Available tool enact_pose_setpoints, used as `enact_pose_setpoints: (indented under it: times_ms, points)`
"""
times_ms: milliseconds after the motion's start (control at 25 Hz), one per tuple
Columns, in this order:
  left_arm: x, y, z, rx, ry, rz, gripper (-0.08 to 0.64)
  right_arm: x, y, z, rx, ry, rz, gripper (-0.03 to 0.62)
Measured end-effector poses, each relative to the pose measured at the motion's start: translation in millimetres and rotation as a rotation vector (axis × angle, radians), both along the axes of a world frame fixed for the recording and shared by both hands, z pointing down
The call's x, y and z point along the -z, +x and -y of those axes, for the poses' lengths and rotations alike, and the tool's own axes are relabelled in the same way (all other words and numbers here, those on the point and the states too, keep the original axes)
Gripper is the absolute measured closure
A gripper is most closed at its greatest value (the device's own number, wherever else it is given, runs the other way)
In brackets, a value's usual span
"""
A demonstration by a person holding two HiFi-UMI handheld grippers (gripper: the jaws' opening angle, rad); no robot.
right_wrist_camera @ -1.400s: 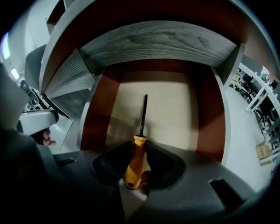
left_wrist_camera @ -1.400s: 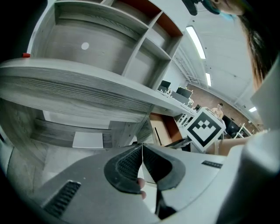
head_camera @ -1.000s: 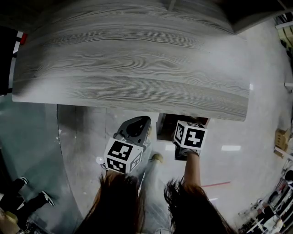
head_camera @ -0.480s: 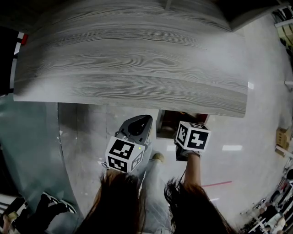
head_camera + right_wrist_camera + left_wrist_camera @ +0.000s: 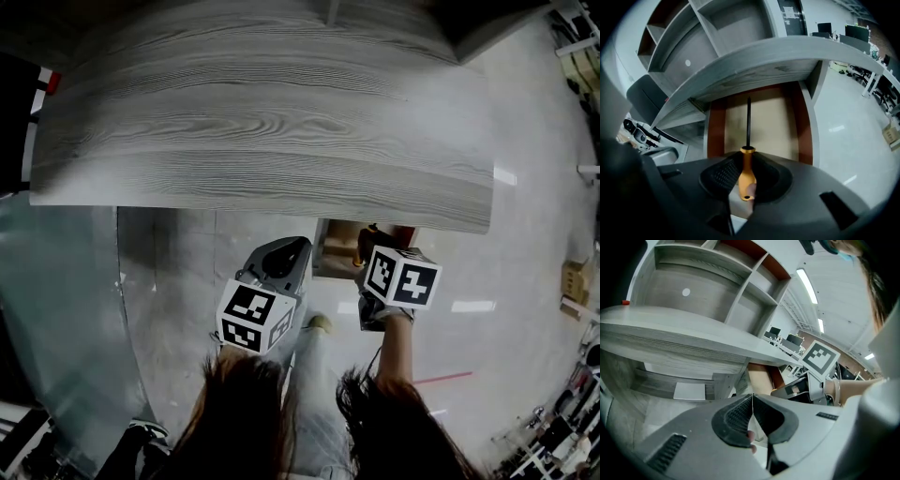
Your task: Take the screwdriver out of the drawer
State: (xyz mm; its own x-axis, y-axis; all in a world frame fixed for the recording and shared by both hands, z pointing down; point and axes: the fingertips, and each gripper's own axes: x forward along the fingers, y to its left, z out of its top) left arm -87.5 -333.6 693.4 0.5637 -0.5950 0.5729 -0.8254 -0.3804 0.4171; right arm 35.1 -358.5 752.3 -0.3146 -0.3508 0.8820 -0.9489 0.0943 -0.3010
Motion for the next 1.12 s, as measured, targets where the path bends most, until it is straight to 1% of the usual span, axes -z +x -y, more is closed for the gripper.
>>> enact_pose_setpoints:
  times_ms: [440,840,1120]
  points:
    - [20,9,-10,0.001,0.005,0.003,0.541,25,-2,-11,0.005,-0.034,0.066,0.508]
    - [39,16,-17,0.015,0.004,0.014,0.541,32,-2,-33,0.015,-0.088,0.106,0.508]
    - [53,12,-28,0.035,0.001,0.026,0.541,36,-8,-49,0.021,-0.111,0.126,0.508]
